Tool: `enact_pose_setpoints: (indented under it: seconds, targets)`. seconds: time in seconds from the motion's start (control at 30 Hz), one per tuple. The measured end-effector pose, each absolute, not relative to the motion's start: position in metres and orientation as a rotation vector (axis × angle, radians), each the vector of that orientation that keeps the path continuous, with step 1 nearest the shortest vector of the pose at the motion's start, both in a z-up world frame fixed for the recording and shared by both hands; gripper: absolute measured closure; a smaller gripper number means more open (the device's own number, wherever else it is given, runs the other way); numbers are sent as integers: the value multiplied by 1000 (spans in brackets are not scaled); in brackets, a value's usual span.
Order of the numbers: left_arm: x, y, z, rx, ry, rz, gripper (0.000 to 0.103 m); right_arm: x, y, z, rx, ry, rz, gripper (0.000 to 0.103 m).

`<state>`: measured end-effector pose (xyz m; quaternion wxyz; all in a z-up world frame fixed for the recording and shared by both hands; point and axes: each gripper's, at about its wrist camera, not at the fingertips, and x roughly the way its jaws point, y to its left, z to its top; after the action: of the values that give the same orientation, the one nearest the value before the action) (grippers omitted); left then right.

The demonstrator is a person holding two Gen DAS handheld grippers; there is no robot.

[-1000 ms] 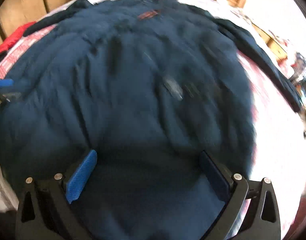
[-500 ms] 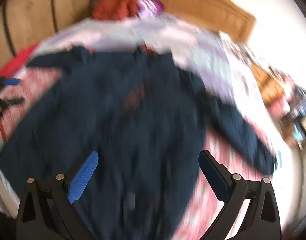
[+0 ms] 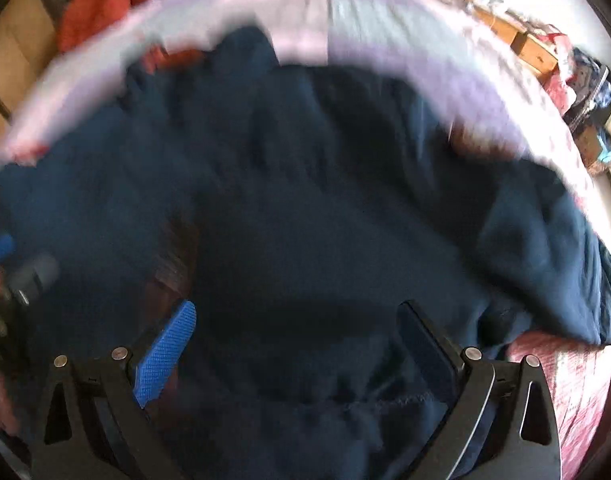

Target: Fold large clothes

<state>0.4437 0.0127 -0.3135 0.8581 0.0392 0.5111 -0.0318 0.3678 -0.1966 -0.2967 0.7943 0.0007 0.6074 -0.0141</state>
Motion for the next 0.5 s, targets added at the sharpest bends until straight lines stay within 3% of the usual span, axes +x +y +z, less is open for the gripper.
enact_pose_setpoints:
  seconds: [0.1,0.3,0.5]
  targets:
    - [436,54,-340,-3,1056,-74,0,343,-220,-302,-74,1178,29,0]
    - [429,128,-335,-27,1025,104,0,312,-297,-304,-43,1161,-60,0]
    - [388,80,-306,44,998,-41,0,291,-244,-277,-11,1089,19,0]
